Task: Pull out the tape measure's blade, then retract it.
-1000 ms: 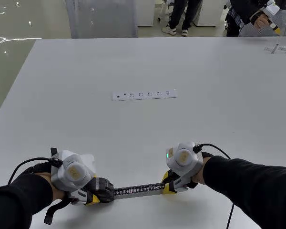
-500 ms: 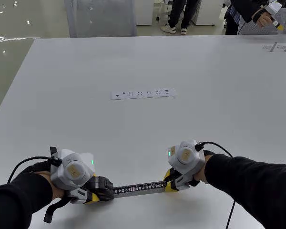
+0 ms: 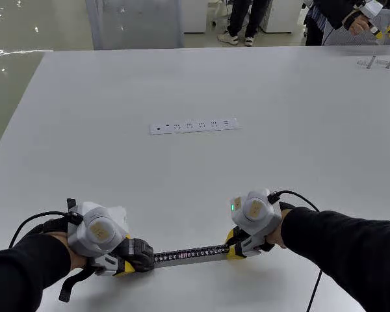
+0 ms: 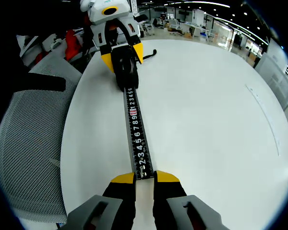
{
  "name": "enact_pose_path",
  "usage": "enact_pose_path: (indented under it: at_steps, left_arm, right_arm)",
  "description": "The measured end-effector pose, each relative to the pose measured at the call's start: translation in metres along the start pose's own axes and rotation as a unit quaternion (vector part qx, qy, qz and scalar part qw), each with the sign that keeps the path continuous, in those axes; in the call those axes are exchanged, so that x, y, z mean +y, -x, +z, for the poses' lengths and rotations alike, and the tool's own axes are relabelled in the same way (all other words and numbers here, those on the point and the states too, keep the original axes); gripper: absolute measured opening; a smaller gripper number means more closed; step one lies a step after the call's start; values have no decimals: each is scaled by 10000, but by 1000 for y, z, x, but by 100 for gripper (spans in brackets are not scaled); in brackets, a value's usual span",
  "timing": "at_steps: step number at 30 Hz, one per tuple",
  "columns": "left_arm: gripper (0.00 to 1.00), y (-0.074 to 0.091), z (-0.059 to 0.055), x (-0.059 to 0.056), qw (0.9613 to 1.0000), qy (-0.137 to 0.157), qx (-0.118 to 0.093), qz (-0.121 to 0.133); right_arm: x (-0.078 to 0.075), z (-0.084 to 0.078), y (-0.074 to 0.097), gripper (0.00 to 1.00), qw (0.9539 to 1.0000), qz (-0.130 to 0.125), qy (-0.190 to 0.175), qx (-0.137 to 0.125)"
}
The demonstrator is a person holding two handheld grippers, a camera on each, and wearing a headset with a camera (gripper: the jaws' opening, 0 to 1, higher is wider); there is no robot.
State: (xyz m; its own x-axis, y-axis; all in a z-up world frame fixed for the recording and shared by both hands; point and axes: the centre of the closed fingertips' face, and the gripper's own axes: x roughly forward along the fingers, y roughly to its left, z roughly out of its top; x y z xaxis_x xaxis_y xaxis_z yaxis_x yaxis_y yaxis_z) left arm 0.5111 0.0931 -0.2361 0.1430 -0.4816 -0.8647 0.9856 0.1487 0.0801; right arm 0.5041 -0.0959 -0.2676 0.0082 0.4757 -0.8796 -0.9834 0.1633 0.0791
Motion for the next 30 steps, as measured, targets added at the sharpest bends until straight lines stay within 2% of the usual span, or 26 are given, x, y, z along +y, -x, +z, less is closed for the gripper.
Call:
enact_pose_path:
  at_steps: [30]
  left_arm:
    - [31, 1, 0, 0, 10000, 24, -9, 12]
  right_arm:
    - [-3, -13, 6, 9, 10000, -26, -63, 57]
